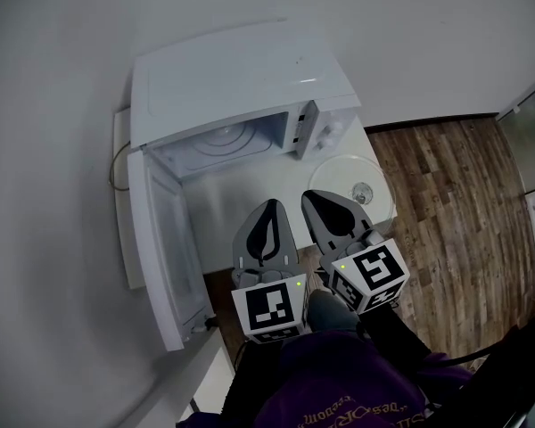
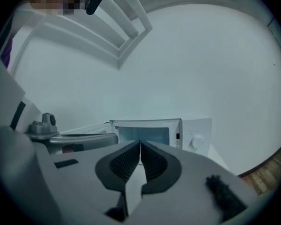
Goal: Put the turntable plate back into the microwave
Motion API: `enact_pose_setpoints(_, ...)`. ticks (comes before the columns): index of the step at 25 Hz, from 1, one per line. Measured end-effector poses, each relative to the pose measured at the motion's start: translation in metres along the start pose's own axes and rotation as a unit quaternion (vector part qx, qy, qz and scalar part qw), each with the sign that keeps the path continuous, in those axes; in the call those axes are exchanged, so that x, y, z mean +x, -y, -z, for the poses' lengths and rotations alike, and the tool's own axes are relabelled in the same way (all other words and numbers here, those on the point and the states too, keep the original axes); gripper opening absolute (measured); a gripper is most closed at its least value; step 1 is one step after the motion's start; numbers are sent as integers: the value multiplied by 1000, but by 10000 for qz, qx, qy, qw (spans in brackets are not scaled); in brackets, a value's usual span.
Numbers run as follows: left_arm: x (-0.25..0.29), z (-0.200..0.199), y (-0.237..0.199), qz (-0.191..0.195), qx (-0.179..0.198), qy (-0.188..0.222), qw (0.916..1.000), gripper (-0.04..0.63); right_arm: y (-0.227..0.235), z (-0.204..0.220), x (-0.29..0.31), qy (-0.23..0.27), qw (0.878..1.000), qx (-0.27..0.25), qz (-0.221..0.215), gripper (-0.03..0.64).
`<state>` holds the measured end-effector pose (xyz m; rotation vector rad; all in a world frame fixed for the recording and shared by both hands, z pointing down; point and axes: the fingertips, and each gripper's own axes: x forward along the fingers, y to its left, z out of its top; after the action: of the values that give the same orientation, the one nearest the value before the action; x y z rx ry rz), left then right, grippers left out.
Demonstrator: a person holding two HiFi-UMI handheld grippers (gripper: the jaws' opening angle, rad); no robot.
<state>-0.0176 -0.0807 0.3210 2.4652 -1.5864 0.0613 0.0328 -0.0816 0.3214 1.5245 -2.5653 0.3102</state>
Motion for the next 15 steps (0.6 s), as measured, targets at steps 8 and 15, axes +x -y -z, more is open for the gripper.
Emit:
enact_pose_setpoints(8, 2, 6, 12, -15, -43, -81, 10000, 5, 5, 1, -6, 54, 10000, 23, -49, 11)
enact_pose_setpoints(15, 15, 11, 44, 233, -17, -225, 9995, 5, 32, 5, -23, -15, 9998, 120, 130, 12)
